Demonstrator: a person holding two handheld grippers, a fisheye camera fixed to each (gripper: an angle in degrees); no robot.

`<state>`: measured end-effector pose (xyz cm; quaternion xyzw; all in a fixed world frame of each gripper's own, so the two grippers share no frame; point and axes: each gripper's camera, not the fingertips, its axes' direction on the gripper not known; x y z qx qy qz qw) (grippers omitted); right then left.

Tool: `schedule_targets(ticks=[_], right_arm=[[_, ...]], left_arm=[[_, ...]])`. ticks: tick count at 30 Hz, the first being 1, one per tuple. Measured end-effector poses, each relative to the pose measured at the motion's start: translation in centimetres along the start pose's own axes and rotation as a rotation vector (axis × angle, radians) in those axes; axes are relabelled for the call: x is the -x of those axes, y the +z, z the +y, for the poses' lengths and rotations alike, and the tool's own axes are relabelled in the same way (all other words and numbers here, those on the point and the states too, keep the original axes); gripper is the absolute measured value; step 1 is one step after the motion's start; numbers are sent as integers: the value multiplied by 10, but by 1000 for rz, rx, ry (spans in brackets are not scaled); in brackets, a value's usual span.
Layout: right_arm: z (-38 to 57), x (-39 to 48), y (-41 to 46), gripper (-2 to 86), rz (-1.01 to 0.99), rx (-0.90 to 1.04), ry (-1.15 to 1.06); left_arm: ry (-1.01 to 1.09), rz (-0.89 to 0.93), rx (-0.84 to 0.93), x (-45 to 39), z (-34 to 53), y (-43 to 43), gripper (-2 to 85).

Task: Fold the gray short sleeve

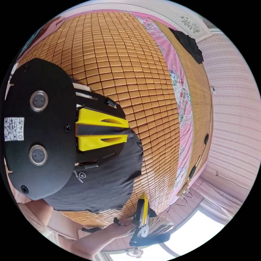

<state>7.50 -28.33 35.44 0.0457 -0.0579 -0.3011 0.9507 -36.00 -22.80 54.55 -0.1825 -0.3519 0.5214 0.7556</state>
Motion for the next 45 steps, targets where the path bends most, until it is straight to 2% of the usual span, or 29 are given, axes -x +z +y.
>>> schedule_targets(ticks=[2, 4, 7, 11, 19, 27, 40, 45], right_arm=[[36, 16, -12, -1, 95, 22, -42], [83, 31, -8, -3, 187, 160, -48], [130, 40, -1, -4, 154, 281, 20], [147, 67, 11, -3, 71, 336, 18], [97, 162, 45, -2, -150, 254, -187], [24, 244, 92, 3, -224, 237, -352], [-49, 335, 149, 95, -170, 263, -533], [-57, 347, 167, 91, -137, 259, -523]], left_arm=[[-13, 3, 12, 0, 42, -16, 45], [-63, 4, 83, 0, 101, -29, 44], [-168, -3, 148, 2, 167, -44, 43], [-296, -38, 139, 11, 222, -62, 39], [-448, -44, 38, 31, 295, -79, 38], [-547, 19, -28, 51, 337, -76, 43], [-642, 61, -114, 64, 365, -61, 62], [-639, 50, -86, 67, 360, -45, 60]])
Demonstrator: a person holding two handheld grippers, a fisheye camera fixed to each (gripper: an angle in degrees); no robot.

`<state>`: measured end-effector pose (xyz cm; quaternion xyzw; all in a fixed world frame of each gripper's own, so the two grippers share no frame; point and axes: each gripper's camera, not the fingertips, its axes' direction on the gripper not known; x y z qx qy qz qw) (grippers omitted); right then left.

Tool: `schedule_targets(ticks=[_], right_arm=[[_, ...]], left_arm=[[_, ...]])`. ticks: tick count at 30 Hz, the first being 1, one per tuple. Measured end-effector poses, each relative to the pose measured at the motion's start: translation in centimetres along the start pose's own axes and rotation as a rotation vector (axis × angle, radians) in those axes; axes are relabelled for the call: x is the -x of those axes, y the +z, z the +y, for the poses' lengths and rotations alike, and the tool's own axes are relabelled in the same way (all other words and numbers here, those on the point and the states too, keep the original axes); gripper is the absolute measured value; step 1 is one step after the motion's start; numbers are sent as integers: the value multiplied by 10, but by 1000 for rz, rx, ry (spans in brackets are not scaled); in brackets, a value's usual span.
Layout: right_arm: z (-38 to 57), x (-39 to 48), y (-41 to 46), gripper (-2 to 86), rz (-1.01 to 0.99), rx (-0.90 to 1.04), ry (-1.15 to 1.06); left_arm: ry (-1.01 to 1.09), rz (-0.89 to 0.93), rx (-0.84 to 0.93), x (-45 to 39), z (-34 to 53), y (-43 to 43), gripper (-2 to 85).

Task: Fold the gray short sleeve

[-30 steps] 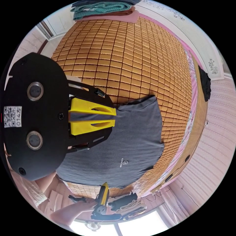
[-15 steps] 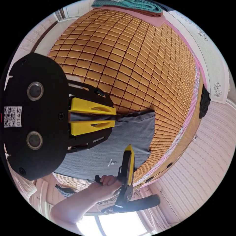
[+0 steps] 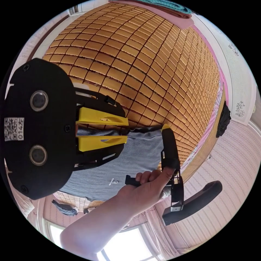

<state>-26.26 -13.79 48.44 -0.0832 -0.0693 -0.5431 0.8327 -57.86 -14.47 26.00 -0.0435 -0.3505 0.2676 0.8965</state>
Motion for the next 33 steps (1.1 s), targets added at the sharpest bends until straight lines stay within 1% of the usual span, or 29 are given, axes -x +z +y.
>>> schedule_targets(ticks=[2, 4, 7, 11, 14, 17, 19, 21, 25, 29, 33], right_arm=[[-2, -3, 11, 64, 7, 24, 25], [2, -10, 11, 22, -14, -12, 65], [10, -21, 13, 2, -61, -22, 91], [22, -29, 9, -1, -82, -46, 103], [36, -36, -4, -1, -97, -106, 112], [61, -48, -28, 0, -107, -172, 146], [94, -58, -47, 1, -69, -205, 185], [120, -68, -51, 2, -33, -191, 235], [163, -90, -34, 5, -36, -75, 307], [188, -93, -40, 5, 1, -88, 315], [244, -99, -58, 9, -3, -148, 421]], left_arm=[[22, -16, 19, -2, -2, 6, 54], [51, -25, 32, -7, -6, 8, 49], [60, -25, 34, -13, -8, 10, 43], [47, -19, 17, -20, -9, 12, 40], [56, -33, 9, -31, -13, 11, 34], [150, -13, -47, -53, -14, 0, 33], [251, 46, -66, -74, -12, -9, 41], [298, 74, -29, -86, -11, -8, 52], [309, 82, 20, -99, -13, -2, 59], [325, 83, 43, -116, -26, 5, 57], [382, 162, 89, -152, -53, 16, 53]])
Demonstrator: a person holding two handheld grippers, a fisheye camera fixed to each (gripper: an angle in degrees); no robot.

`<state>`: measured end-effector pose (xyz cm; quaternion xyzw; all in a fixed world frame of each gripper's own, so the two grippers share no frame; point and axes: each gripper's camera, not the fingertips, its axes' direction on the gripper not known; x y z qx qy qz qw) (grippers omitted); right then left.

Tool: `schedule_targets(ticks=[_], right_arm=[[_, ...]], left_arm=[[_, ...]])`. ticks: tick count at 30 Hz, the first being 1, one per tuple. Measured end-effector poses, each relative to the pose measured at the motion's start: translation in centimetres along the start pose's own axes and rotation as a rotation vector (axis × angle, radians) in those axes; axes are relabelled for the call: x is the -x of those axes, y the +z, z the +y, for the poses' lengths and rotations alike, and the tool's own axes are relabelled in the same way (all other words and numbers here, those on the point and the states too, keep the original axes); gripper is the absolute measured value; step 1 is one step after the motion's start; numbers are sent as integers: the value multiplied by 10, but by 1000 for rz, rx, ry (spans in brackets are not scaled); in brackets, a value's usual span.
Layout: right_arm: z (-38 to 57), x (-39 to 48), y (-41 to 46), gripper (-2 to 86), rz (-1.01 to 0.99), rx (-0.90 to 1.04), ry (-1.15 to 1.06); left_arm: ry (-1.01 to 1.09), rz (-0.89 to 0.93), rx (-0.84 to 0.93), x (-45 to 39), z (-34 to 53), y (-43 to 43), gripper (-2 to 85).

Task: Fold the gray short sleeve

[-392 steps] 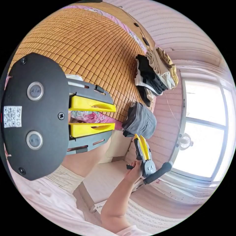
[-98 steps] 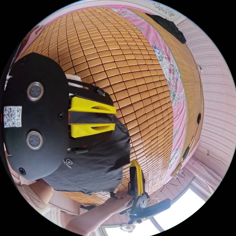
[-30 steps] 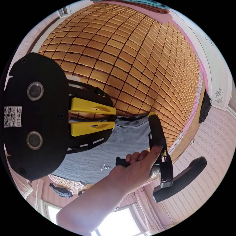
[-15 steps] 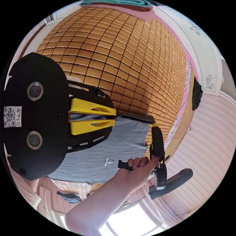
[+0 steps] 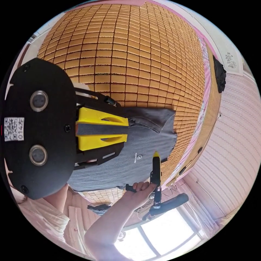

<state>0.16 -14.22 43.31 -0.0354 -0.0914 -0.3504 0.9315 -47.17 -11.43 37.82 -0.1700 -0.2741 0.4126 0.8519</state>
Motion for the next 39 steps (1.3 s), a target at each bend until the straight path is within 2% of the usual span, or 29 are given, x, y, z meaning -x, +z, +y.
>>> schedule_targets(ticks=[9, 14, 19, 23, 25, 29, 36, 39], right_arm=[[169, -103, -60, 52, 266, 18, 429], [224, -142, -66, 90, 163, -33, 587], [257, -161, -56, 70, 155, -64, 646], [276, -173, -54, 47, 105, -109, 686], [286, -181, -55, 43, 67, -134, 707], [298, -191, -56, 40, 37, -141, 696], [315, -197, -66, 43, 10, -188, 632], [313, -184, -79, 54, -52, -242, 509]], left_arm=[[397, 126, 191, -118, -121, 72, 49], [515, 148, 257, -203, -186, 130, 47], [634, 149, 308, -302, -238, 199, 41], [672, 173, 353, -353, -258, 241, 68], [714, 115, 375, -375, -262, 266, 68], [685, 89, 464, -376, -260, 296, 23], [581, 161, 274, -327, -272, 239, -3], [477, 70, 149, -281, -274, 199, 20]])
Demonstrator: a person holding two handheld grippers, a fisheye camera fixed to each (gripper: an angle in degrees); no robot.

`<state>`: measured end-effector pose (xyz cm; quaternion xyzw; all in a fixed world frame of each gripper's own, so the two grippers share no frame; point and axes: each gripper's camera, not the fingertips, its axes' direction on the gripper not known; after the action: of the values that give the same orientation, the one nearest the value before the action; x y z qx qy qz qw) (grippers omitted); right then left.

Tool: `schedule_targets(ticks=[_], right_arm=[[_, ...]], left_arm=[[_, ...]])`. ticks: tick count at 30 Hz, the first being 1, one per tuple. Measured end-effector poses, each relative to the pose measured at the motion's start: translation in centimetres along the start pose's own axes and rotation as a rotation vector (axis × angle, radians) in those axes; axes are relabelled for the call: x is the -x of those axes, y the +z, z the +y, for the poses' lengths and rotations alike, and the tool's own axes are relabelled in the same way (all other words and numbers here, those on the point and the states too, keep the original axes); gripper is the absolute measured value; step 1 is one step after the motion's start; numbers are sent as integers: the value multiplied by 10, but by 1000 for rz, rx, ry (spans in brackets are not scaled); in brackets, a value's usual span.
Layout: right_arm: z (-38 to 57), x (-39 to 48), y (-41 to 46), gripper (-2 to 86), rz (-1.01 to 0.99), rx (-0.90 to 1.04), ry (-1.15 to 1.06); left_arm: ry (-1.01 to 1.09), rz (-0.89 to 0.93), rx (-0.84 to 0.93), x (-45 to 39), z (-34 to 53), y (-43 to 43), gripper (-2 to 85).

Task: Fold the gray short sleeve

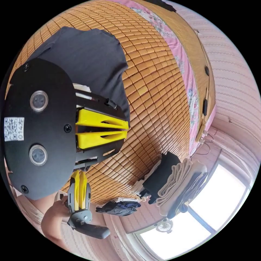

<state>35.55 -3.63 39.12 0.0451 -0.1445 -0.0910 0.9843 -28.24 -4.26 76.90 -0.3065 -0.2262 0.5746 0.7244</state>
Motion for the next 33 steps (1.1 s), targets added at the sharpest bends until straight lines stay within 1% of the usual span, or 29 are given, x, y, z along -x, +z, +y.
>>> schedule_targets(ticks=[1, 4, 8, 11, 15, 18, 20, 22, 26, 28, 31, 33], right_arm=[[1, 4, 0, 56, -5, 15, -26], [3, 7, 1, 60, 17, 52, -85], [-7, -4, 1, 61, 61, 50, -96], [-37, -15, 8, 62, 71, 18, -121], [-86, -25, 34, 87, 82, 20, -196], [-105, -32, 50, 122, 66, 32, -217], [-113, -35, 61, 132, 41, 62, -230], [-120, -38, 66, 122, 31, 48, -236], [-126, -35, 72, 73, 101, 83, -267], [-125, -35, 70, 30, 150, 79, -282], [-126, -39, 62, 9, 45, 65, -290], [-130, -42, 59, 7, 35, 61, -274]], left_arm=[[-23, -38, -9, 14, 11, -11, 45], [-96, -77, 16, 46, 38, -34, 76], [-174, -105, -33, 81, 79, -73, 75], [-236, -188, -58, 116, 121, -108, 68], [-377, -237, -39, 170, 181, -143, 64], [-412, -298, -34, 196, 211, -155, 69], [-441, -289, 8, 214, 223, -151, 80], [-497, -244, 87, 239, 235, -136, 89], [-502, -203, 66, 260, 240, -126, 83], [-449, -176, 84, 268, 240, -118, 66], [-379, -190, 111, 276, 246, -117, 28], [-417, -133, 66, 286, 254, -124, 2]])
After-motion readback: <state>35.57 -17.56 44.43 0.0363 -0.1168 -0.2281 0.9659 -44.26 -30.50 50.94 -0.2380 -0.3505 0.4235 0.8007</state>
